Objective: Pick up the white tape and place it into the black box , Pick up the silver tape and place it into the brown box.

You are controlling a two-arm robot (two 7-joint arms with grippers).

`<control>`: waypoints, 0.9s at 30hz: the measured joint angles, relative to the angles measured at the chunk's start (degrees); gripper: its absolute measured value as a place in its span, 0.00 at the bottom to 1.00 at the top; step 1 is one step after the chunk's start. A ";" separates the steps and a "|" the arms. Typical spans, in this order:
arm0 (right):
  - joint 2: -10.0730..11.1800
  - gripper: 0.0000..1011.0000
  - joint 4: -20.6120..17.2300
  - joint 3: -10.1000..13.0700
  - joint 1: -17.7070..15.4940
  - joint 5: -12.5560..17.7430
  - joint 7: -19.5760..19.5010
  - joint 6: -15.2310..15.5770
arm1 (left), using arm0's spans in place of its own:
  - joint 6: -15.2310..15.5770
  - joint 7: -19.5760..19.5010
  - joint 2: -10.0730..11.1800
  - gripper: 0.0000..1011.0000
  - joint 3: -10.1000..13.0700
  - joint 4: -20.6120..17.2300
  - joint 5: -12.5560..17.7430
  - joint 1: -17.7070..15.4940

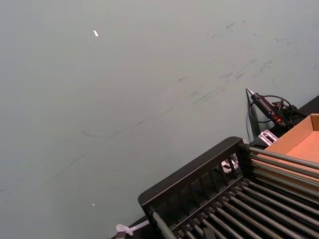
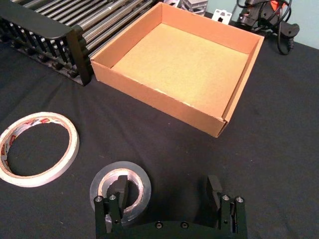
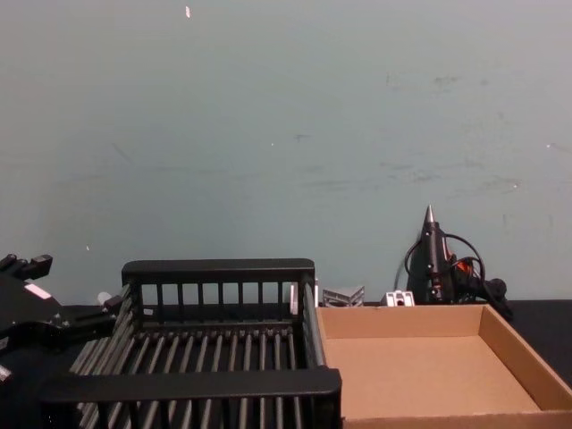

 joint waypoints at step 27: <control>-2.99 0.99 2.48 -0.77 2.13 -3.77 2.90 2.76 | 0.00 0.00 0.00 0.99 0.00 0.00 0.00 0.00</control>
